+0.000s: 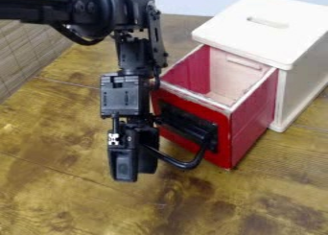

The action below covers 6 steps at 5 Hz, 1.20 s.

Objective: Open the drawer

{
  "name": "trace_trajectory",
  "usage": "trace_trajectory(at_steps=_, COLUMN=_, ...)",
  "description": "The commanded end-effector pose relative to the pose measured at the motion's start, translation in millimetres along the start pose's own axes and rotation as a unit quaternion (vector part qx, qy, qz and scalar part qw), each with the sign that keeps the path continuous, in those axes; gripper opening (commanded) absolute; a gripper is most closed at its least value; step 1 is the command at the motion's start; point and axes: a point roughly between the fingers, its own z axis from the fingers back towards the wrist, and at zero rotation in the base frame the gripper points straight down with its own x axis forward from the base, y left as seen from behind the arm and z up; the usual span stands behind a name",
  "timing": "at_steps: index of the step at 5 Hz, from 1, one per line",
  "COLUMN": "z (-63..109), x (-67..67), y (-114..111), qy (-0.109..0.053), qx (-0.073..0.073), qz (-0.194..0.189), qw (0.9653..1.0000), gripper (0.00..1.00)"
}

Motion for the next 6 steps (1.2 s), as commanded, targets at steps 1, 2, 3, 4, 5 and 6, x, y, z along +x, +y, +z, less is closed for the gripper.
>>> trace_trajectory(at_steps=1, z=14.2, x=21.2, y=22, qy=0.018, qx=-0.024, qz=0.046, qw=0.9985, gripper=0.00)
trace_trajectory(at_steps=2, z=20.0, x=2.7, y=35, qy=0.011, qx=-0.022, qz=0.038, qw=0.9990, gripper=0.00)
trace_trajectory(at_steps=3, z=25.3, x=-15.8, y=47, qy=0.005, qx=-0.019, qz=0.031, qw=0.9993, gripper=0.00)
trace_trajectory(at_steps=4, z=29.3, x=-19.4, y=51, qy=0.006, qx=-0.019, qz=0.033, qw=0.9993, gripper=0.00)
trace_trajectory(at_steps=5, z=33.9, x=-22.4, y=58, qy=0.003, qx=-0.019, qz=0.033, qw=0.9993, gripper=0.00)
trace_trajectory(at_steps=6, z=38.9, x=-24.7, y=65, qy=0.001, qx=-0.017, qz=0.029, qw=0.9994, gripper=0.00)
